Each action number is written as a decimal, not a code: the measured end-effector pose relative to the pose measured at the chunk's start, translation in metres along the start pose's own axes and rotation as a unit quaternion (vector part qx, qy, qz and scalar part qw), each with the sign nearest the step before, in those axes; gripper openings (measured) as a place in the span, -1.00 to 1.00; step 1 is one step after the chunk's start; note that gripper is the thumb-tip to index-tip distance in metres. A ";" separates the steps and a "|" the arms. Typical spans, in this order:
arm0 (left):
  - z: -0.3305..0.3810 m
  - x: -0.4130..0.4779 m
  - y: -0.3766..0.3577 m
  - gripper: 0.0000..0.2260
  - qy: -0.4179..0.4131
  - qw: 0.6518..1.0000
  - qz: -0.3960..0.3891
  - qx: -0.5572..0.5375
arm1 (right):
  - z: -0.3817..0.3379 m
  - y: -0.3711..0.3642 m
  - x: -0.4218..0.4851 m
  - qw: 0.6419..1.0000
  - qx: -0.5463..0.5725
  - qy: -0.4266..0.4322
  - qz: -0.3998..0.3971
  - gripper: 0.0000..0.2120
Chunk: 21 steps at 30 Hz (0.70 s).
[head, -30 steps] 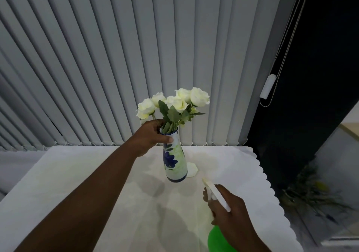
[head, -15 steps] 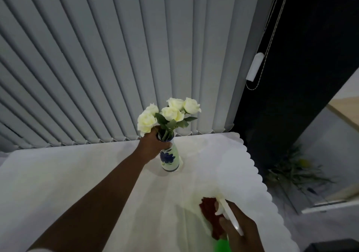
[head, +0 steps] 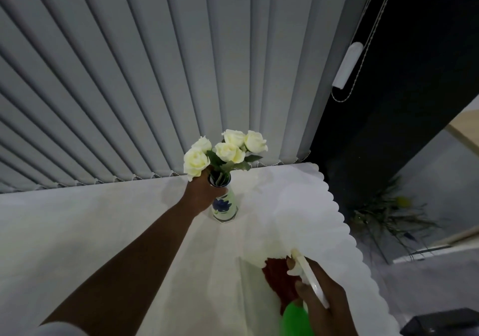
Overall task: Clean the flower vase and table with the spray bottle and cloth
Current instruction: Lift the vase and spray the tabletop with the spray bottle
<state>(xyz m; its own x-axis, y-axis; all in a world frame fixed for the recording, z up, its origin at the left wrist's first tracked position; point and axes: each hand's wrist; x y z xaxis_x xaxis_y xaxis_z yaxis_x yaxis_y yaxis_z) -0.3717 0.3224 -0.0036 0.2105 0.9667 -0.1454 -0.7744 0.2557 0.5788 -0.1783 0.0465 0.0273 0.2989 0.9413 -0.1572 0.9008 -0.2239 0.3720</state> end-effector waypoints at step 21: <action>-0.055 -0.123 0.006 -0.33 0.032 0.994 -0.075 -0.068 | -0.038 -0.069 0.013 0.991 -0.117 0.062 -0.036 -0.62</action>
<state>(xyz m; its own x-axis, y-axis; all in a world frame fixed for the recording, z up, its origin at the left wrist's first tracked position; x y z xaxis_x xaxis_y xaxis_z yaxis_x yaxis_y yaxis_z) -0.4346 0.2055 -0.0265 0.2941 0.9152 -0.2754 -0.8120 0.3912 0.4331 -0.2485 0.0838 0.0339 0.1832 0.9796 -0.0827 0.8167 -0.1048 0.5675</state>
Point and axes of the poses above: each hand's wrist, its own x-axis towards the middle knuckle, its own y-axis out of the back of the hand, z = x × y, and after that the axes turned 1 degree about -z, right-handed
